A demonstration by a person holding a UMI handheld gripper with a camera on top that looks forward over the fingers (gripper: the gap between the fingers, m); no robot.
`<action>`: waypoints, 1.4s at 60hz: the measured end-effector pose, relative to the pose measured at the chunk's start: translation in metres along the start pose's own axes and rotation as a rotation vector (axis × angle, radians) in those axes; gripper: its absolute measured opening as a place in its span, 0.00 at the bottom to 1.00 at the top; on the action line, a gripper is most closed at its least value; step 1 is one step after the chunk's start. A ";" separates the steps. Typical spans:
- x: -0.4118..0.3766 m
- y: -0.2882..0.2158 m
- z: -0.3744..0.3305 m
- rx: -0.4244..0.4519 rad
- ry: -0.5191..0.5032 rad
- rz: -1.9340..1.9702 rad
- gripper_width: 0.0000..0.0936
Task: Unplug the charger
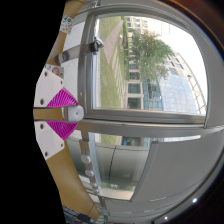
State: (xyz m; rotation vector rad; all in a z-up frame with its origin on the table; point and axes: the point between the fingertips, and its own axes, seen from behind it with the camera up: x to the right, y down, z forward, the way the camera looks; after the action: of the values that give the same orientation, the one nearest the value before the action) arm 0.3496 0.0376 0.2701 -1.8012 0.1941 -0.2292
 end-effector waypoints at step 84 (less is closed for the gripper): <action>-0.174 0.206 -0.136 -0.150 -0.191 0.040 0.87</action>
State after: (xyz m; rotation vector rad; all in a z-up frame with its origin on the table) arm 0.1442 -0.0950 0.0923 -1.9537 0.1136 -0.0135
